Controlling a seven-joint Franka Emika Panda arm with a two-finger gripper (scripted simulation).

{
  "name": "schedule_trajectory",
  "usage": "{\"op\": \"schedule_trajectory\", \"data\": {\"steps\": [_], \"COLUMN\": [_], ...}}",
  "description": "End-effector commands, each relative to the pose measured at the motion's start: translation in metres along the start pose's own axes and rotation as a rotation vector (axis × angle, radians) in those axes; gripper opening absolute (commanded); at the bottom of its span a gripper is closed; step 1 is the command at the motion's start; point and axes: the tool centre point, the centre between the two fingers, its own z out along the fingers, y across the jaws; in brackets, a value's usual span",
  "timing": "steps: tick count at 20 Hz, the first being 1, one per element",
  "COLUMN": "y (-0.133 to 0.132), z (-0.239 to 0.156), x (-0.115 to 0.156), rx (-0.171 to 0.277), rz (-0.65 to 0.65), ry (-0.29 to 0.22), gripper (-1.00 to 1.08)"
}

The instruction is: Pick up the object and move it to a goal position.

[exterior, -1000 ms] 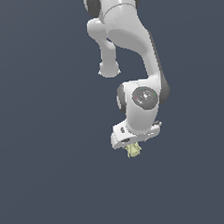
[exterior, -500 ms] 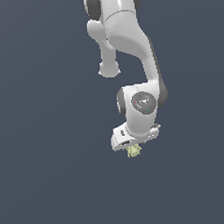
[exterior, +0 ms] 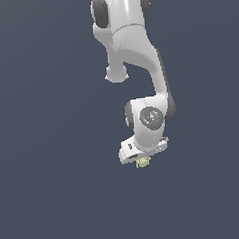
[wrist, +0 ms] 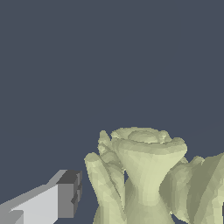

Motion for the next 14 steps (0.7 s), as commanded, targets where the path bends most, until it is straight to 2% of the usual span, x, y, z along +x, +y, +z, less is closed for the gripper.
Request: {"op": "schedule_trajectory", "data": {"steps": [1,14], "y": [0.0001,0.0008], "z": [-0.0005,-0.0017], "x": [0.0010,-0.0002], "rx": [0.000,0.000], "rz": [0.000,0.000], "ry": [0.002,0.002], "gripper": [-1.00,-1.00]}}
